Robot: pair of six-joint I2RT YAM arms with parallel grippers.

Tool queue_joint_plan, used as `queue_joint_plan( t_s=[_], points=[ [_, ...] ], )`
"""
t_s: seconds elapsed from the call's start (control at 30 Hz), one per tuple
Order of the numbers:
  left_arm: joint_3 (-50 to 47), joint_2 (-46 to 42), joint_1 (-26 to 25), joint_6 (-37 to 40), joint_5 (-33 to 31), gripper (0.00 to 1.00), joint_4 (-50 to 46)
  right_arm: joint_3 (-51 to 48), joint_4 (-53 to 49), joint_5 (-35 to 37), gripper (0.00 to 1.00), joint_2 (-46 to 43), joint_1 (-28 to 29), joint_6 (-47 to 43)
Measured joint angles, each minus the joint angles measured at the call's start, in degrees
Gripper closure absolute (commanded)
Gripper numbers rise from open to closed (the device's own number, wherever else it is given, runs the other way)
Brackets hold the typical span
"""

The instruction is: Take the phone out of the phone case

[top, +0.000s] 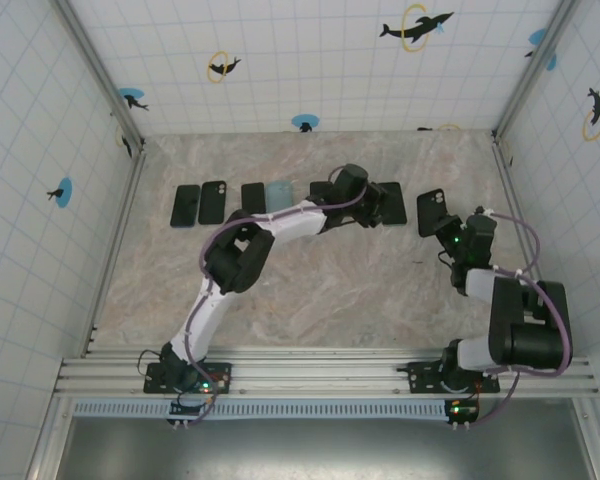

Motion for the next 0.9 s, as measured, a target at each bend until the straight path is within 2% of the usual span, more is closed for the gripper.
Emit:
queue_joint_plan(
  t_s=[0.13,0.23,0.37,0.63,0.9],
  points=[
    [0.0,-6.23,1.09,6.27,-1.36,0.36,-2.58,2.95,2.01,-3.37,0.96,5.2,-0.63,-1.2],
    [-0.26,-10.54,2.23,10.88,-2.08,0.27,-3.54,5.53,3.28,-5.57,0.95,9.07,-0.92,-1.81],
    [-5.55,-16.15,3.89,14.64,-2.38,0.25,-2.71,9.03,4.28,-7.76,0.94,14.21,-1.03,-2.58],
    [-21.03,-22.38,7.17,17.03,-2.69,0.21,-0.87,14.69,4.44,-9.05,0.92,21.18,-1.33,-4.59],
    [-29.51,-27.15,9.2,16.57,-2.64,0.2,2.67,18.03,3.65,-9.03,0.91,25.66,-1.33,-5.2]
  ],
)
